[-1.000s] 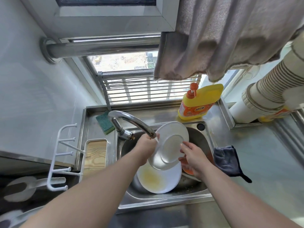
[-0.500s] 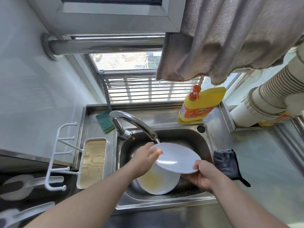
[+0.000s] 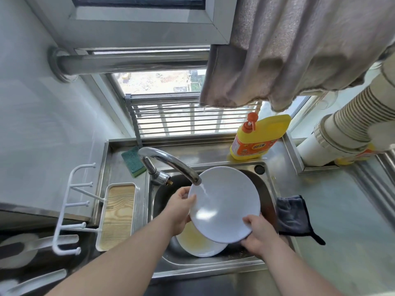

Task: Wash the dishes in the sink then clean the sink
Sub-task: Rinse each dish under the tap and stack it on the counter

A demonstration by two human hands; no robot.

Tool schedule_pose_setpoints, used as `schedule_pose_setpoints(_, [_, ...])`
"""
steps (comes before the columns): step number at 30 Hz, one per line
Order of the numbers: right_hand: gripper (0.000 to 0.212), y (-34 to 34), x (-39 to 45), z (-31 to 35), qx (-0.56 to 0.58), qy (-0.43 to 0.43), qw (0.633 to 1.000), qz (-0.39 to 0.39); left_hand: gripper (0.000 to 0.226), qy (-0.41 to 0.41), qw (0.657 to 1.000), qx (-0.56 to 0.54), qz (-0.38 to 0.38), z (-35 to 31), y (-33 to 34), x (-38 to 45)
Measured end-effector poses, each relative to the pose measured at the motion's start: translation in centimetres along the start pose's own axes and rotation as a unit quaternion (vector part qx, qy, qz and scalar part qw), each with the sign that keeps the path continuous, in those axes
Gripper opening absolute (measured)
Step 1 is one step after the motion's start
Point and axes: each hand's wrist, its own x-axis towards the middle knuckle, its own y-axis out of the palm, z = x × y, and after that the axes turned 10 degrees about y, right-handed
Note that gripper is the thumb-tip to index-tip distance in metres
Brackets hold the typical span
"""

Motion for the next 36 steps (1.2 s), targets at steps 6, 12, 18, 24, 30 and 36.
schedule_pose_setpoints(6, [0.046, 4.6, 1.9, -2.5, 0.036, 0.032, 0.998, 0.047, 0.020, 0.054, 0.995, -0.066, -0.055, -2.2, -1.4, 0.3])
schedule_pose_setpoints(12, [0.034, 5.9, 1.2, -1.8, -0.018, -0.001, 0.999, 0.041, 0.078, -0.051, 0.989, -0.135, -0.035, -1.6, -3.3, 0.0])
schedule_pose_setpoints(18, [0.036, 3.2, -2.4, 2.8, -0.298, -0.236, 0.923, -0.062, 0.072, -0.161, 0.980, -0.106, -0.044, 0.9, -0.6, -0.3])
schedule_pose_setpoints(24, [0.037, 2.0, -6.4, 4.8, -0.418, -0.408, 0.803, -0.119, 0.056, -0.189, 0.935, -0.293, -0.057, 0.3, 4.5, 2.7])
schedule_pose_setpoints(30, [0.044, -0.4, -10.1, 5.5, -0.407, -0.499, 0.754, -0.133, 0.041, -0.149, 0.906, -0.370, -0.142, -1.4, 8.6, 6.0])
schedule_pose_setpoints(36, [0.037, -2.9, -8.6, 4.9, -0.511, -0.582, 0.616, -0.146, 0.057, -0.200, 0.942, -0.254, -0.094, 0.3, 8.5, 5.8])
